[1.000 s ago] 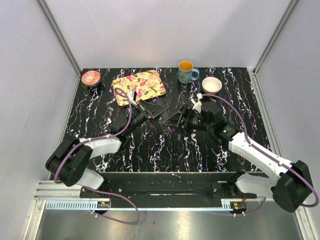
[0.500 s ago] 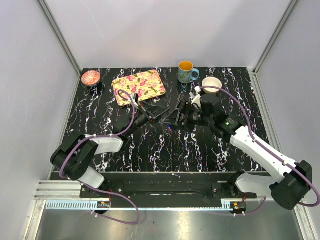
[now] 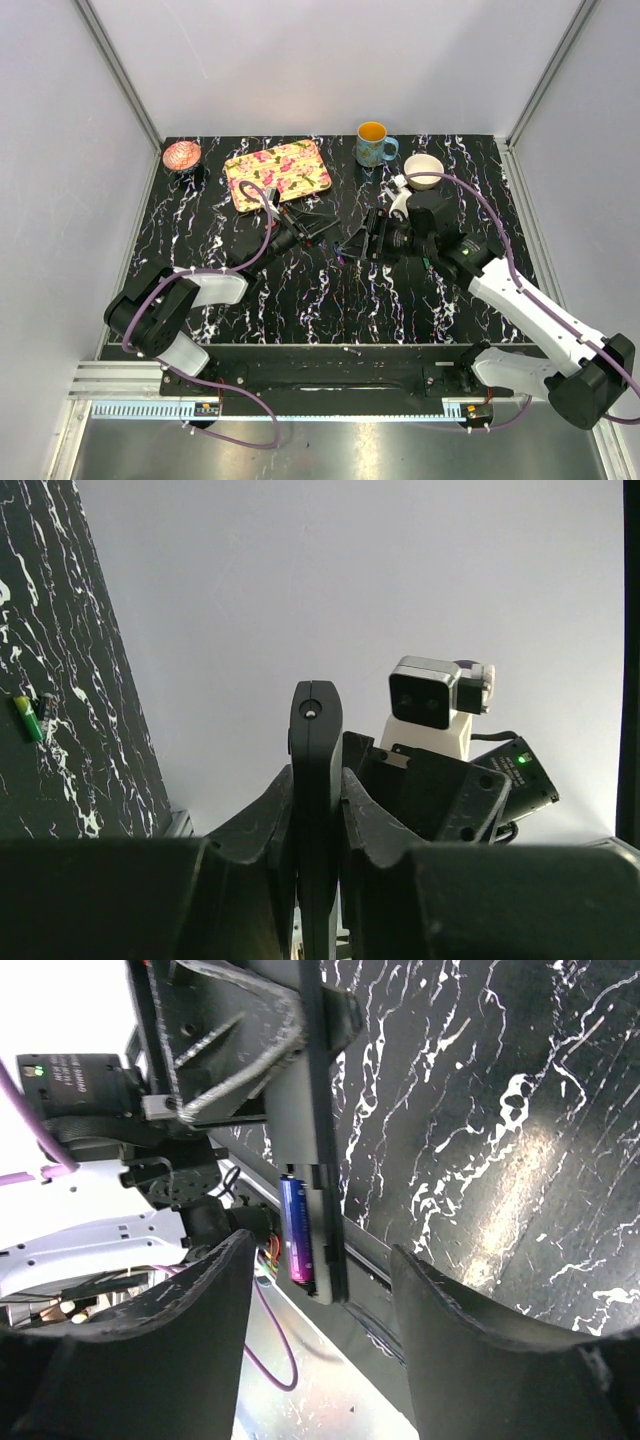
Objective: Load the batteries into the remote control
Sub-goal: Load the battery into the remote control.
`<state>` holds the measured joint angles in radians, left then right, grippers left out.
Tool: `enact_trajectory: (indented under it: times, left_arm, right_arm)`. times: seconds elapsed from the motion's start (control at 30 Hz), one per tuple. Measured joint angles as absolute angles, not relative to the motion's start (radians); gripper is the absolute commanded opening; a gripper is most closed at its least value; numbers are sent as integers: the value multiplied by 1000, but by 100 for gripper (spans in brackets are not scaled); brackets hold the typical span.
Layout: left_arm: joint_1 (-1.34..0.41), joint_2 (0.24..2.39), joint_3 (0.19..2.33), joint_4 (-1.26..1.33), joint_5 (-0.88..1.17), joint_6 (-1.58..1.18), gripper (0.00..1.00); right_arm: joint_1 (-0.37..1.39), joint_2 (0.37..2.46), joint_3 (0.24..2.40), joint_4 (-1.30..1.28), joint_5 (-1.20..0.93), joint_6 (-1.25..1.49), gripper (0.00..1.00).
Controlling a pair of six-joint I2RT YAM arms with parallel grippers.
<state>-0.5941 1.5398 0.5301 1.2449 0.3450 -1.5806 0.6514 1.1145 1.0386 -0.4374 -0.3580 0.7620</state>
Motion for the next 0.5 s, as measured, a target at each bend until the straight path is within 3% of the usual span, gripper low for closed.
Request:
enact_trajectory:
  times: [0.5]
  left_arm:
    - [-594, 1539, 531, 1248, 389, -1590, 0]
  right_arm:
    - [651, 1147, 963, -302, -442, 790, 44]
